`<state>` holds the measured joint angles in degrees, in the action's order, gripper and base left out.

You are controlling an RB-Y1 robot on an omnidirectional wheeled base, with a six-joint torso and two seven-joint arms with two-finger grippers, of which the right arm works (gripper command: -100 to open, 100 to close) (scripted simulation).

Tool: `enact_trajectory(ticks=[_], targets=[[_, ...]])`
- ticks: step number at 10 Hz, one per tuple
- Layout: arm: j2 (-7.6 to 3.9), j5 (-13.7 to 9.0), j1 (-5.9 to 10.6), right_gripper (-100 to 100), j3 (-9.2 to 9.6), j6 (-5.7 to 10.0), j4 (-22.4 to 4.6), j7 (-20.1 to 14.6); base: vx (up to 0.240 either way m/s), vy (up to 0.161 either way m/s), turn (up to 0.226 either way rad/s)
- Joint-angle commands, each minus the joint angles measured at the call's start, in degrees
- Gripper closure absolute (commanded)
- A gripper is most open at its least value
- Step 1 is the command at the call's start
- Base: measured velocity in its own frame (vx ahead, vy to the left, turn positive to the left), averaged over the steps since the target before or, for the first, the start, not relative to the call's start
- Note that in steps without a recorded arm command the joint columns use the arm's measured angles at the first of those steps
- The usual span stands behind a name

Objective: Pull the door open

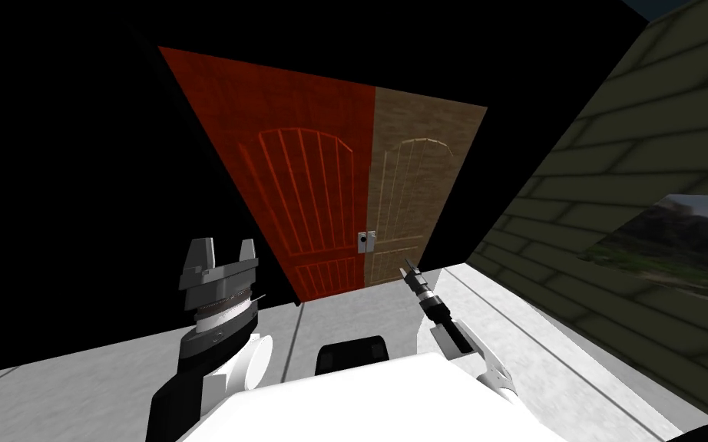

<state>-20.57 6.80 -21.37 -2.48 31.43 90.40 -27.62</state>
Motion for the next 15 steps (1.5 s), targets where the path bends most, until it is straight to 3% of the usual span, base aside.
enact_trajectory(ticks=[1,9,11,15], targets=[[-0.97,0.3,0.15,-100,-0.01,-0.3,-1.6,-1.2,0.184,0.11,0.002],[-4.51,1.7,1.93,-100,0.11,-1.1,-8.7,-5.3,0.194,0.083,0.007],[-4.61,1.7,2.09,-100,0.12,-1.02,-9.0,-5.4,0.159,0.048,0.008],[-4.94,0.6,2.8,-100,-4.15,-3.44,-12.7,-4.0,-0.117,-0.12,-0.005]])
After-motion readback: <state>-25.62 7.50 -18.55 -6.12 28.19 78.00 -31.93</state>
